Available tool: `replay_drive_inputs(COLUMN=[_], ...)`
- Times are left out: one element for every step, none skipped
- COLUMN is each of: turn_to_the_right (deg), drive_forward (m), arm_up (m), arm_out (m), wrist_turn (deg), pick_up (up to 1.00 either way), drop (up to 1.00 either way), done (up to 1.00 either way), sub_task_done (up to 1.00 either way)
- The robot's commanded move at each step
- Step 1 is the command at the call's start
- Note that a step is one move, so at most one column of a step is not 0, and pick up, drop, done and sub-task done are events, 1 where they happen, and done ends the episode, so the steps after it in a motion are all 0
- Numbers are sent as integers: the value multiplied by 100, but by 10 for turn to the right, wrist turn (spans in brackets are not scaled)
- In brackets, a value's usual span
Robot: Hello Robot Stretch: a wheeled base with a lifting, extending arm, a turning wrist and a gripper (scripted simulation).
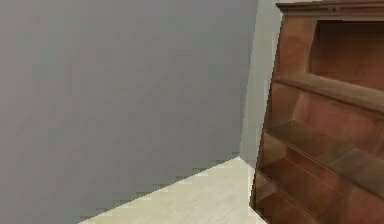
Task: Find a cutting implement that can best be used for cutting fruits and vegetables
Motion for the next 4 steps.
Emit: replay_drive_inputs(turn_to_the_right=[-450,-450,-150,0], drive_forward=[0,0,0,100], arm_up=[0,0,0,0], arm_out=[0,0,0,0], wrist_turn=[0,0,0,0], pick_up=[0,0,0,0], drop=[0,0,0,0], done=[0,0,0,0], sub_task_done=[0,0,0,0])
